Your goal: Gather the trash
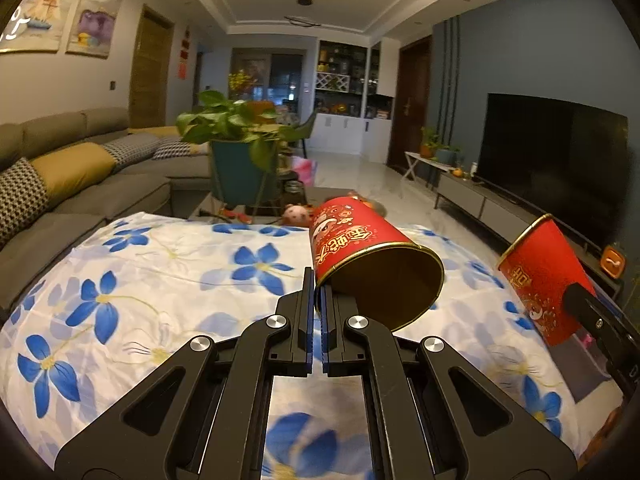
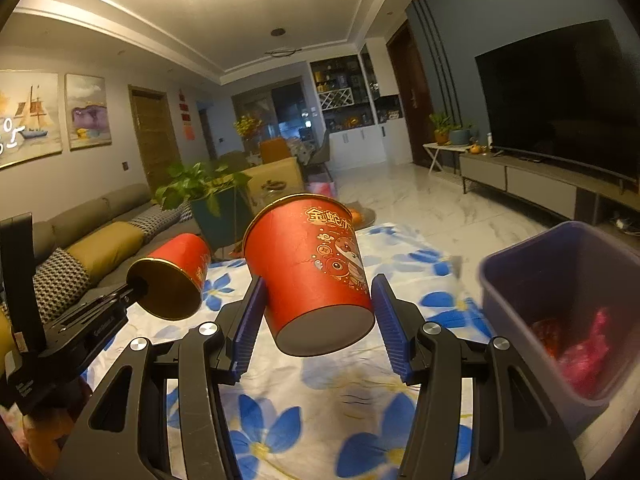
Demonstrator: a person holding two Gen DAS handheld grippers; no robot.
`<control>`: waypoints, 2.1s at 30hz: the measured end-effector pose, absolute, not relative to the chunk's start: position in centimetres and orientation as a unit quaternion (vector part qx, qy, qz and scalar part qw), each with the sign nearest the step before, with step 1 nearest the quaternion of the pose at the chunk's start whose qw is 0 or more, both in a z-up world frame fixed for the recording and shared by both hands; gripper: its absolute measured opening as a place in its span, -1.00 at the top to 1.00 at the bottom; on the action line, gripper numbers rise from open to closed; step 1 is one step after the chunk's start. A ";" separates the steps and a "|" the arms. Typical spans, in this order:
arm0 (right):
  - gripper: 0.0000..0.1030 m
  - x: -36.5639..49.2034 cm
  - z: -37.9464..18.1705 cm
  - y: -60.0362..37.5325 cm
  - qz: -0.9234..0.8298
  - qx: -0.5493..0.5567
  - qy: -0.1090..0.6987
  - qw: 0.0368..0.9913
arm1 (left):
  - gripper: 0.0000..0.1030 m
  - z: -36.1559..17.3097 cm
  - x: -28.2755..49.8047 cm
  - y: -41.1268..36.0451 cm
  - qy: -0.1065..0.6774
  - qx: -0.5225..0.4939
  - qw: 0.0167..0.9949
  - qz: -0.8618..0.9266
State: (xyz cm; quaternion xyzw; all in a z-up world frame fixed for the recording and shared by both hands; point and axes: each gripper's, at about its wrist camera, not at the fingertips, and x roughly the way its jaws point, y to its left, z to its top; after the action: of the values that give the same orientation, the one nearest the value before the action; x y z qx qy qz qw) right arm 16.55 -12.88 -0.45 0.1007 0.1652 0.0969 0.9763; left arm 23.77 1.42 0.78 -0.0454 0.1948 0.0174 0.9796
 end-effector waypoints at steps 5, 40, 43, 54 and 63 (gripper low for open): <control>-0.04 15.2 -0.2 -16.3 0.061 0.108 0.154 0.980 | 0.97 1.4 23.8 -2.7 0.192 -0.033 0.981 -0.024; -0.41 14.1 -2.4 -34.9 -0.138 0.196 0.107 0.965 | 0.50 -3.5 30.2 -25.7 0.222 0.014 0.933 -0.282; -0.49 13.8 -2.5 -34.3 -0.144 0.179 0.114 0.967 | 0.01 -3.5 29.9 -24.5 0.219 0.003 0.937 -0.272; -0.90 13.1 -2.3 -28.8 -0.173 0.063 0.149 0.972 | -0.77 -2.0 24.6 -18.4 0.182 0.011 0.970 -0.161; -0.90 11.3 -2.1 -25.0 -0.152 0.036 0.180 0.971 | -0.88 -1.3 19.2 -12.0 0.181 0.013 0.979 -0.088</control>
State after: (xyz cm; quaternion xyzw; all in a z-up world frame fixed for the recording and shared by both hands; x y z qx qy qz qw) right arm 11.28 -25.01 -2.08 0.0356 0.1800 -0.1521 0.9712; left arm 19.18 -11.98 -1.30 0.0130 0.1809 -0.0877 0.9795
